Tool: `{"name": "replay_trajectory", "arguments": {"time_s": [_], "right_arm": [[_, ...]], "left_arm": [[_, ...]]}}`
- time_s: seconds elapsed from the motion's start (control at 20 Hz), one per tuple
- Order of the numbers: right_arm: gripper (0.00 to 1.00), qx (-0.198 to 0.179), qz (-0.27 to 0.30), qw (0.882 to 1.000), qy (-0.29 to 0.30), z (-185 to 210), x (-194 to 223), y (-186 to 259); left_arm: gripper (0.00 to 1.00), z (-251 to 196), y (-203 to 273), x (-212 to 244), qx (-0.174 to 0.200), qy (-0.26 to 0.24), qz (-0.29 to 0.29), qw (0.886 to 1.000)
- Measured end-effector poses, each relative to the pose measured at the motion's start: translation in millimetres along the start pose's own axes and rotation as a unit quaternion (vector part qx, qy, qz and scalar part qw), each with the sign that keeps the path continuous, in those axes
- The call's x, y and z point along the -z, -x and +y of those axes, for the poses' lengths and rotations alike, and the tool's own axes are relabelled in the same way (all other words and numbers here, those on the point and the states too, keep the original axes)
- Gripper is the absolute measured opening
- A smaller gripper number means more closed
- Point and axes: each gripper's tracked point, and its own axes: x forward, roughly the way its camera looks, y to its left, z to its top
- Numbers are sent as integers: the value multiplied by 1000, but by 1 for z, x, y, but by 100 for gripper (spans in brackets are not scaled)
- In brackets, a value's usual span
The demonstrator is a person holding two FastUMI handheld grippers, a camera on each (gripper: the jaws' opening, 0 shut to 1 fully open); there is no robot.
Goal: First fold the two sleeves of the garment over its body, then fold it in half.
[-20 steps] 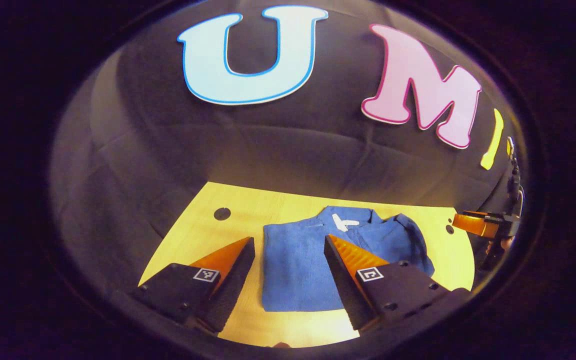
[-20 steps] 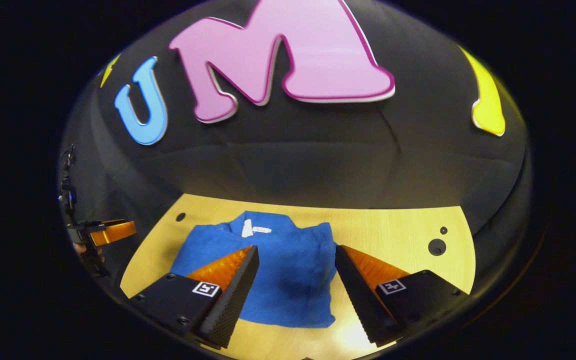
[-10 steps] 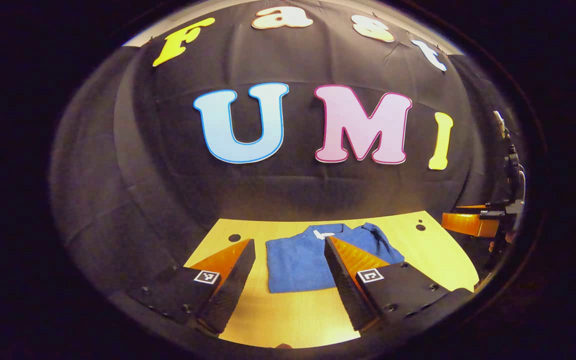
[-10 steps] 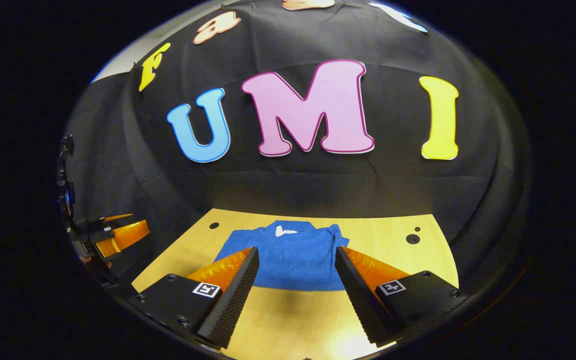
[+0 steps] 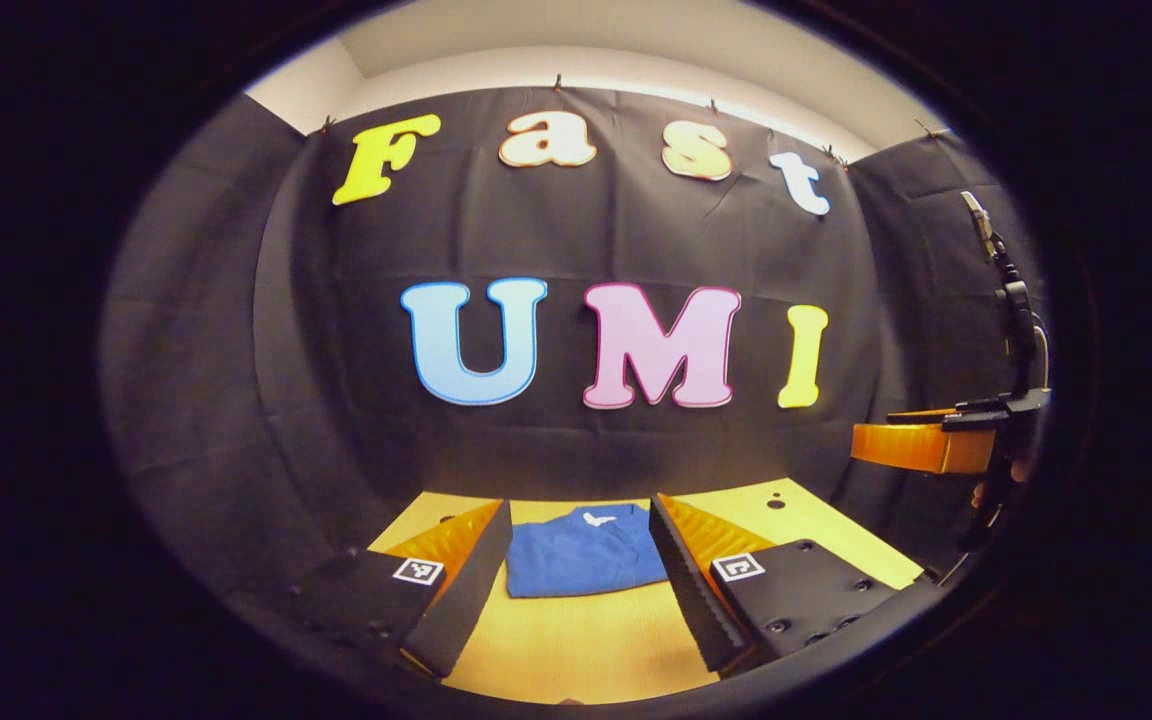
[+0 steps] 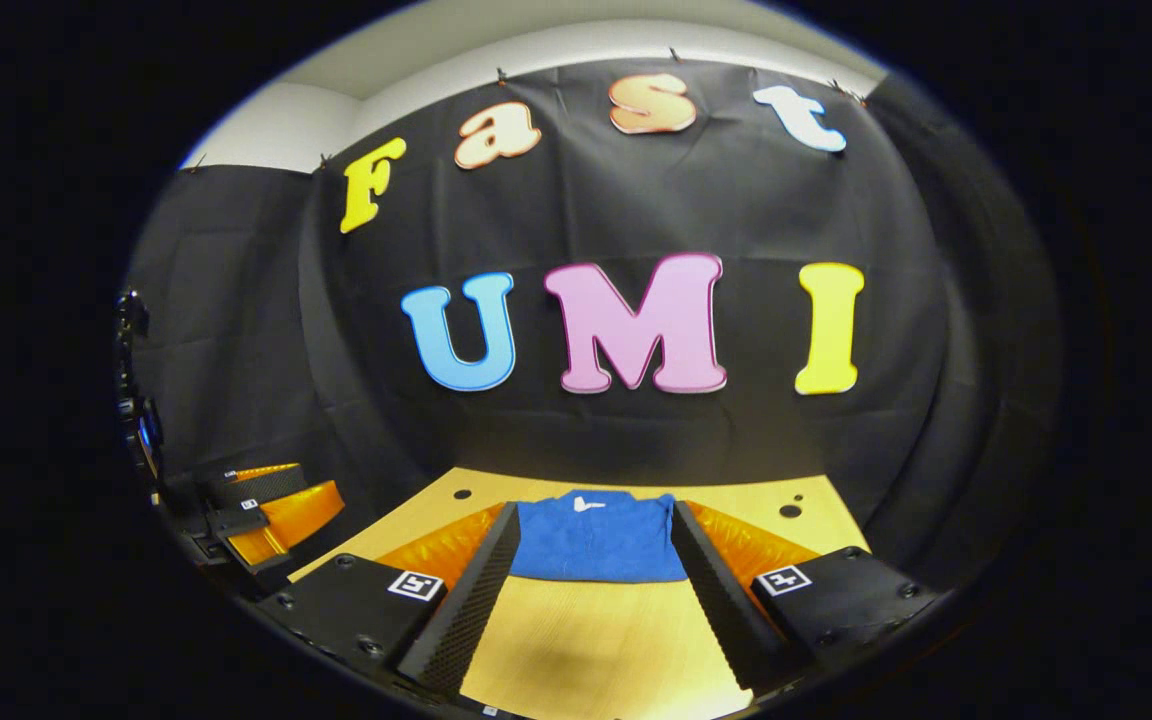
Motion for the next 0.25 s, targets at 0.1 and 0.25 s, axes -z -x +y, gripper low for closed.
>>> {"name": "replay_trajectory", "arguments": {"time_s": [0.1, 0.25], "right_arm": [[96, 3, -24, 1000, 14, 5, -19, 17], [96, 13, -43, 999, 15, 4, -31, 38]], "left_arm": [[79, -8, 9, -7, 7, 2, -17, 1000], [80, -28, 36, -23, 15, 21, -33, 999]]}}
